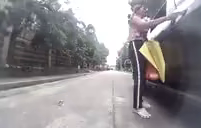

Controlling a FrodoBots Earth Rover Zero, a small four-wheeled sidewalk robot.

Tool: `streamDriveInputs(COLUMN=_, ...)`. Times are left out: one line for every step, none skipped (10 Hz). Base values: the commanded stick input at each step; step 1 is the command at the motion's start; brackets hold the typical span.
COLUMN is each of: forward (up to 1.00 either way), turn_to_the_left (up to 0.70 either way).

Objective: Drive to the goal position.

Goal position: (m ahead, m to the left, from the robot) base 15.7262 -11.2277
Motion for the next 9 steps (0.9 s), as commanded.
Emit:
streamDriveInputs(forward=0.5, turn_to_the_left=0.0)
streamDriveInputs(forward=0.5, turn_to_the_left=0.0)
streamDriveInputs(forward=0.5, turn_to_the_left=0.0)
streamDriveInputs(forward=0.5, turn_to_the_left=0.0)
streamDriveInputs(forward=0.5, turn_to_the_left=0.0)
streamDriveInputs(forward=0.5, turn_to_the_left=0.0)
streamDriveInputs(forward=0.5, turn_to_the_left=0.0)
streamDriveInputs(forward=0.5, turn_to_the_left=0.0)
streamDriveInputs(forward=0.5, turn_to_the_left=0.0)
